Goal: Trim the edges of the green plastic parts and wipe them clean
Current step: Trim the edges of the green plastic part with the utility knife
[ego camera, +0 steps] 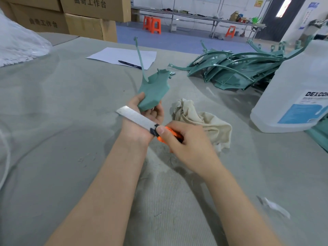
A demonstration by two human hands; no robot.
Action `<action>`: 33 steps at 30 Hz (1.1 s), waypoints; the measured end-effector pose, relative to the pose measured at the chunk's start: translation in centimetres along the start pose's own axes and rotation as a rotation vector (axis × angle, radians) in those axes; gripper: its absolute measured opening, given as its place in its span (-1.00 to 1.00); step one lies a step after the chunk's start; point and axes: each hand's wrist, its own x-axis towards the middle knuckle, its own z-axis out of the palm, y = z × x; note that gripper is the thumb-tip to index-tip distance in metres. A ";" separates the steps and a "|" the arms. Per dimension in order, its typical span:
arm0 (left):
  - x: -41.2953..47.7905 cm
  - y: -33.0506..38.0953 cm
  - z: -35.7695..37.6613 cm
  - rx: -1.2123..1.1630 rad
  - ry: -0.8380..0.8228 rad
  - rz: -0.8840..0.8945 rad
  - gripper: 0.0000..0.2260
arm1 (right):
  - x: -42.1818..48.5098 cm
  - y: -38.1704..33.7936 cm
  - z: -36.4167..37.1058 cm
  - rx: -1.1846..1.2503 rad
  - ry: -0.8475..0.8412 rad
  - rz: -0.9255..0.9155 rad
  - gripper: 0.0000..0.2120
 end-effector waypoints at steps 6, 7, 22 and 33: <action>0.0 -0.4 0.6 0.040 0.058 0.152 -0.83 | 0.3 -0.4 -0.5 0.188 0.253 0.096 -0.54; 0.0 -0.5 0.6 0.056 0.053 0.170 -0.84 | 0.3 -0.5 -0.6 0.202 0.289 0.125 -0.58; -1.3 -2.9 1.1 0.604 -0.426 0.227 -0.78 | 0.7 -0.1 -3.2 0.941 0.475 0.403 -0.88; -1.1 0.0 0.3 0.533 -0.537 -0.087 -0.50 | 0.6 1.0 -4.9 0.910 0.566 0.405 -0.84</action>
